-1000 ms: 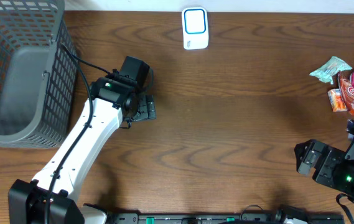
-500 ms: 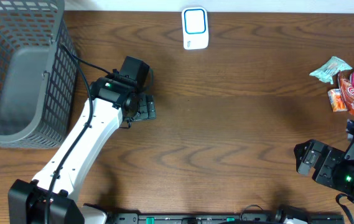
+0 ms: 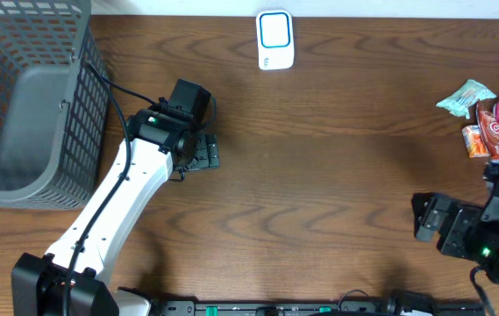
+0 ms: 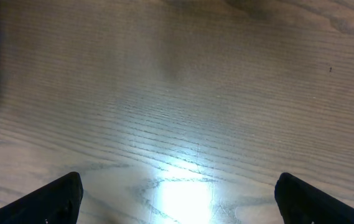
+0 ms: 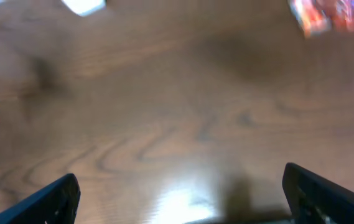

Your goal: Scan the item barcode

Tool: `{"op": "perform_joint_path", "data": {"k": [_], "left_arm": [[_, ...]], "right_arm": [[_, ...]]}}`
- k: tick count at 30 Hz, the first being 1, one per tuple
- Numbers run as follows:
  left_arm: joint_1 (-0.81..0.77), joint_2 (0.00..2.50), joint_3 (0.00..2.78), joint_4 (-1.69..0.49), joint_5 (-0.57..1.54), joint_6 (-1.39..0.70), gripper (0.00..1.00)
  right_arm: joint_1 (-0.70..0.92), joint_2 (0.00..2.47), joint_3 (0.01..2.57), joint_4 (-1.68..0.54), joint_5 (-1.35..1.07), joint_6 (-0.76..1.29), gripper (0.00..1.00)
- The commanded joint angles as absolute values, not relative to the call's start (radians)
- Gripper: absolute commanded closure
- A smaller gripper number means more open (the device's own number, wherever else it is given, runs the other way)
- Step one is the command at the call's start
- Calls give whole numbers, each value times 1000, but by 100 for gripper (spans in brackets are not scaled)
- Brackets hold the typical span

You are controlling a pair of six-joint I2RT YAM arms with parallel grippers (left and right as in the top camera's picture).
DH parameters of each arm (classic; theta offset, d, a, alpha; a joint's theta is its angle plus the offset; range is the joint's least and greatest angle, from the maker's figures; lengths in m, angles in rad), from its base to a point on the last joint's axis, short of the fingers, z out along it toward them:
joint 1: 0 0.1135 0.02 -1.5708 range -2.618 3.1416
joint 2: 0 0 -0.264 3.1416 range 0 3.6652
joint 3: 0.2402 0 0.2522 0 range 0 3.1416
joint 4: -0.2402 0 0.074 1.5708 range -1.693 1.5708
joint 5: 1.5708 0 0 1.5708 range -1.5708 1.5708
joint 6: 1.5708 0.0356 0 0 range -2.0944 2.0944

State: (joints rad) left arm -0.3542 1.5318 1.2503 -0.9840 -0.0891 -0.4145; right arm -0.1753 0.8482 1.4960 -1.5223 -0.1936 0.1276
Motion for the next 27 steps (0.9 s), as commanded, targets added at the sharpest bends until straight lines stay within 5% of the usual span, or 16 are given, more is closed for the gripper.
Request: {"op": "perform_joint_path", "data": {"k": [1,27], "left_arm": [[-352,1536,1247,-986,-109,-404,2],[-352,1536,1247,-986,-109,-404,2]], "right_arm": [[-112,764,1428,-1461,-201,107,1],[-35,148,463,-609,-350,51,1]]}}
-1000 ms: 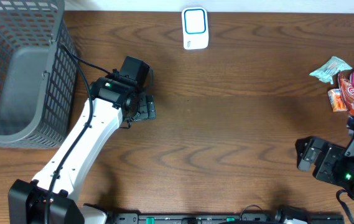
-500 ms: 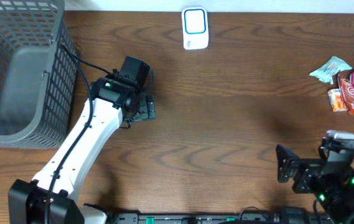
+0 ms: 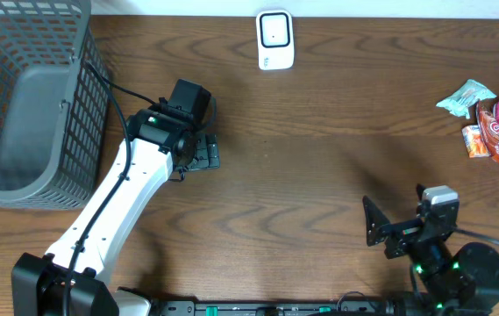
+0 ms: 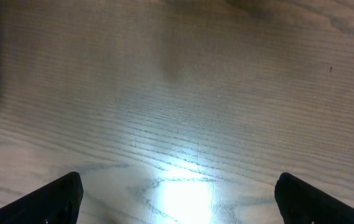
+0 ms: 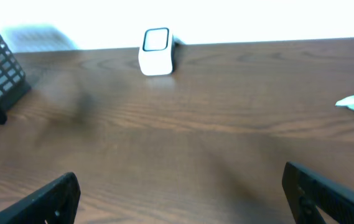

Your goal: Scan the item barcode

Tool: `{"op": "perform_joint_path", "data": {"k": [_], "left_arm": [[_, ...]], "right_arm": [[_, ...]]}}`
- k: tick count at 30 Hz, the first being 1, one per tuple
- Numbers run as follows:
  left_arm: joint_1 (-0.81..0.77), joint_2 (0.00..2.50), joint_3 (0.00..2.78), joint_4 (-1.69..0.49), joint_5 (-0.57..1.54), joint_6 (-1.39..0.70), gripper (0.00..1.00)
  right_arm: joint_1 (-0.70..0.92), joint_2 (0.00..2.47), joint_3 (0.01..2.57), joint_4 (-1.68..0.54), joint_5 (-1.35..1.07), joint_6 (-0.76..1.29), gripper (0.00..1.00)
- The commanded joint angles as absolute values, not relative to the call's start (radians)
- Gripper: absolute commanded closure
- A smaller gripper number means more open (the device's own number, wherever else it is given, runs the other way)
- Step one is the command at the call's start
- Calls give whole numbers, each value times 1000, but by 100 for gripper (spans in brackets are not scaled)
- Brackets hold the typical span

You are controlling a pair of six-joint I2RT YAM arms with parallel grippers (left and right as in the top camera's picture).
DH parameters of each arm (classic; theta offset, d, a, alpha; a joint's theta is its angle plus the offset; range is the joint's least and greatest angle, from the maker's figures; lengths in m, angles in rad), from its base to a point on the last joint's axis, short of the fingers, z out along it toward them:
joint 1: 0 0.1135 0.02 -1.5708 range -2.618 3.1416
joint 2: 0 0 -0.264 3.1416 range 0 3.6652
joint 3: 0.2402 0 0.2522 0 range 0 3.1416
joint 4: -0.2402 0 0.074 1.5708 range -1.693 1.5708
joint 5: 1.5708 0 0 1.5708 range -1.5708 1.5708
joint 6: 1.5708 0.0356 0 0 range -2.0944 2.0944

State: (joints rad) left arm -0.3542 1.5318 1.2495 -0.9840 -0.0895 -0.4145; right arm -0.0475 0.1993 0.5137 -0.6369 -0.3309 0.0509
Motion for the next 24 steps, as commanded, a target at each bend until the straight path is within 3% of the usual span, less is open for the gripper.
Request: {"op": "perform_joint_path", "data": {"k": [1,9,24], "left_arm": [[-352,1536,1247,-986,-109,-404,2],[-352,1536,1247,-986,-109,-404,2],[-352,1536,1247,-986,-109,-404,2]], "right_arm": [[-35,128,441,-592,-350,51,1],[-35,4,274,-470,-346,51,1],[-6,5,74,-171,-340,55,1]]}}
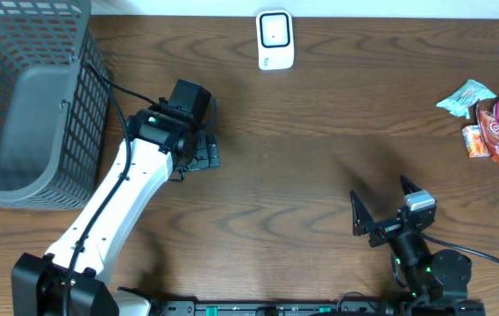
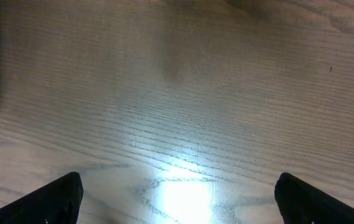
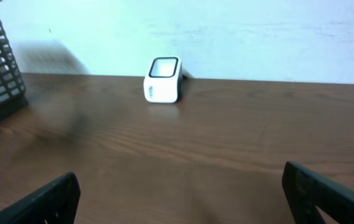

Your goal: Scan the item barcode

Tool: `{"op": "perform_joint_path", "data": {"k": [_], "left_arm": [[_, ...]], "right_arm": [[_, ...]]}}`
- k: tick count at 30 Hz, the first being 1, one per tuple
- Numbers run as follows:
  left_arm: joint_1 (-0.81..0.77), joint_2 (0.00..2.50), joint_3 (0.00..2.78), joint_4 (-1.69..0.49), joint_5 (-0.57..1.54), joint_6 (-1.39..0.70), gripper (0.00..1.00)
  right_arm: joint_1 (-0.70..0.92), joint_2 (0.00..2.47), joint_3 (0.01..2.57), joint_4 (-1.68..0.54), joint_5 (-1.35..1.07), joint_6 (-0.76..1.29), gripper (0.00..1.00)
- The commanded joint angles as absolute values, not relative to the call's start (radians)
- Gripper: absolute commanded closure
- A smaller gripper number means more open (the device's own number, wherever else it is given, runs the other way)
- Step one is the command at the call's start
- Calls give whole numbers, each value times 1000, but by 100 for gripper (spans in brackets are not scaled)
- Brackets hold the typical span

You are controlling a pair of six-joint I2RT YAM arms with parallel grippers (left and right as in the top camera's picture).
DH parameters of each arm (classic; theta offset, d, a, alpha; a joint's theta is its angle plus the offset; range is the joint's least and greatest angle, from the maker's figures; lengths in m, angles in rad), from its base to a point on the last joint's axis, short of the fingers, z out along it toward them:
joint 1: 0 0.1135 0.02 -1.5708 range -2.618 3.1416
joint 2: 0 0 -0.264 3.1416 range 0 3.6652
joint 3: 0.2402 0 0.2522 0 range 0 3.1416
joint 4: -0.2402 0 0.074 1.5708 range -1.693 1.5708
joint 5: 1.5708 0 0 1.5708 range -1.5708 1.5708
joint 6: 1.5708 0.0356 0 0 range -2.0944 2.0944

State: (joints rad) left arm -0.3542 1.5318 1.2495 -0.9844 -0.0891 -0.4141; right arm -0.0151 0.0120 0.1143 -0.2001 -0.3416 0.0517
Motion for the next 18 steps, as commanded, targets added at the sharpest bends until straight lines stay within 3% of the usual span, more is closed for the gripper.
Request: {"op": "perform_joint_path", "data": {"k": [1,18], "left_arm": [[-352,1536,1247,-986,-109,-404,2],[-352,1536,1247,-986,-109,-404,2]], "right_arm": [[-6,5,59,-149,-339,55,1],[6,5,5,-11,-80,55,1]]}}
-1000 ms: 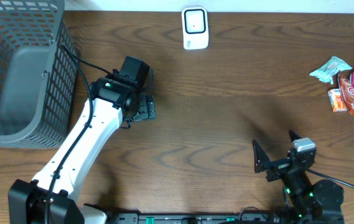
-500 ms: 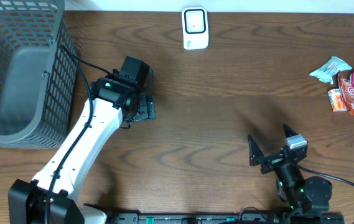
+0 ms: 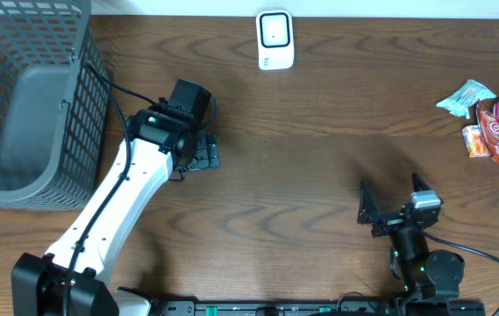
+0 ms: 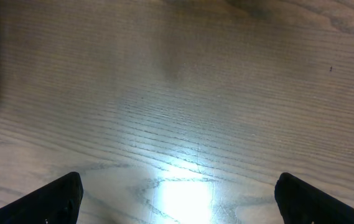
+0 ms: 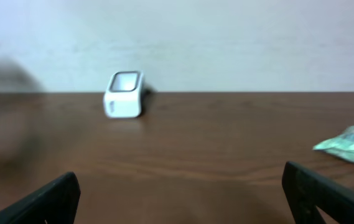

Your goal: Scan the item barcode

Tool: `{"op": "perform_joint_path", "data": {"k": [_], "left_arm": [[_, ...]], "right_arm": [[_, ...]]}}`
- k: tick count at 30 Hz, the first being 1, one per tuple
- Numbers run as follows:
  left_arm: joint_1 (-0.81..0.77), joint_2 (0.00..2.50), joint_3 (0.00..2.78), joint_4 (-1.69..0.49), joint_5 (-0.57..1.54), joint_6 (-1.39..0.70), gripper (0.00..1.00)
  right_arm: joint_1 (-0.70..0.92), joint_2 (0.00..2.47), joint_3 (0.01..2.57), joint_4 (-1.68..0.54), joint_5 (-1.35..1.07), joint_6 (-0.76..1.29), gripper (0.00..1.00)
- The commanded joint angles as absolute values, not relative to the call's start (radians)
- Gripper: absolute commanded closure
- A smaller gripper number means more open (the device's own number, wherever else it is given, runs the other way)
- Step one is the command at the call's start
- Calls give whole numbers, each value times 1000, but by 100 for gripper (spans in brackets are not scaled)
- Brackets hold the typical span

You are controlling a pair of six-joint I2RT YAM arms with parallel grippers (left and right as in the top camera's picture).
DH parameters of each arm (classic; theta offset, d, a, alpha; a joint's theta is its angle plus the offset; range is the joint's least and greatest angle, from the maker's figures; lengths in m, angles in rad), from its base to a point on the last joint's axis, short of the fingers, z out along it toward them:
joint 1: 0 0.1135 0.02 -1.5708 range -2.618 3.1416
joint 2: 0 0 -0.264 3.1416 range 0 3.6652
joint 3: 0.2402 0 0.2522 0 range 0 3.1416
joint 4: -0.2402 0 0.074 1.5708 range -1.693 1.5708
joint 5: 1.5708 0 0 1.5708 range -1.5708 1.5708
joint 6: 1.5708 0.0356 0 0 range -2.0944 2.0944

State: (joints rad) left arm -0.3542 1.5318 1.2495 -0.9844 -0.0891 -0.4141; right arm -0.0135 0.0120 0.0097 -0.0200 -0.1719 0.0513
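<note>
A white barcode scanner [image 3: 275,39] stands at the table's back edge; in the right wrist view the scanner [image 5: 124,94] is far off, left of centre. Several snack packets [image 3: 493,123] lie at the right edge, a teal packet [image 3: 466,96] nearest the back; that teal packet [image 5: 348,138] shows at the right of the wrist view. My right gripper [image 3: 394,211] sits low near the front edge, open and empty, aimed at the back wall [image 5: 180,199]. My left gripper [image 3: 203,151] points down at bare wood left of centre, open and empty [image 4: 177,202].
A grey mesh basket [image 3: 21,105] fills the back left corner, close to my left arm. A pale wall runs behind the table's back edge. Brown wood lies between my right gripper and the scanner.
My right gripper has shifted slightly right and turned right: the scanner sits further left in its view and the teal packet has come into view. The left arm has not moved.
At first my right gripper was at the front right, open, looking down at the table. Then it was lower by the front edge, facing level toward the scanner. It stayed there and now faces slightly right. My left gripper stayed open over the wood throughout.
</note>
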Motion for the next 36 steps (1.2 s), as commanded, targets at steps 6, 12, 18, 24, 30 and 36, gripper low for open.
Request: {"op": "perform_joint_path", "data": {"k": [6,12,18,24,30,36], "left_arm": [[-352,1536,1247,-986,-109,-404,2],[-352,1536,1247,-986,-109,-404,2],[-352,1536,1247,-986,-109,-404,2],[-352,1536,1247,-986,-109,-404,2],[-352,1536,1247,-986,-109,-404,2],[-352,1536,1247,-986,-109,-404,2]], "right_arm": [[31,5,5,-47,-20,55,1],[32,5,5,-74,-25,110,1],[32,5,5,-74,-22,111,1],[32,5,6,-79,-9,56,1],[31,5,6,-79,-9,-5,1],[31,5,6,-80,-9,-6,1]]}}
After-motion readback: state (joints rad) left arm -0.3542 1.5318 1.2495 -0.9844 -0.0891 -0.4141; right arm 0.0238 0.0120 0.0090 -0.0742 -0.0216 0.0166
